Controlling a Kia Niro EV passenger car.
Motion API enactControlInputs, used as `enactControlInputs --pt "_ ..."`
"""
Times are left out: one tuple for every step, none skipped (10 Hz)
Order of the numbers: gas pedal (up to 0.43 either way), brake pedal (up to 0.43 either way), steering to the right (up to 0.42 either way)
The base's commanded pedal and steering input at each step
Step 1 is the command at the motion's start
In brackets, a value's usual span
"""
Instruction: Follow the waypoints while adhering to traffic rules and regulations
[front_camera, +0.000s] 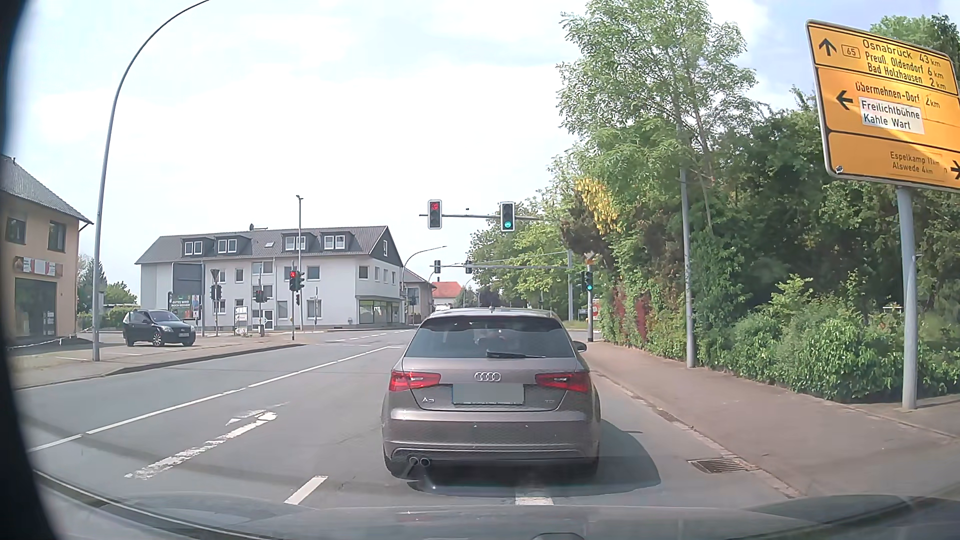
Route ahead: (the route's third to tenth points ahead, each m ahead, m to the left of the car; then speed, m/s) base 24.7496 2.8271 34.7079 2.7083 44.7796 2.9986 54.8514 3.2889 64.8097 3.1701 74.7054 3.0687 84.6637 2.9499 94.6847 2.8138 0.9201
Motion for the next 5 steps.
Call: enactControlInputs --pt "0.138 0.000 -0.004" --pt "0.138 0.000 -0.005" --pt "0.150 0.000 -0.004" --pt "0.157 0.000 -0.004" --pt "0.169 0.000 -0.004"
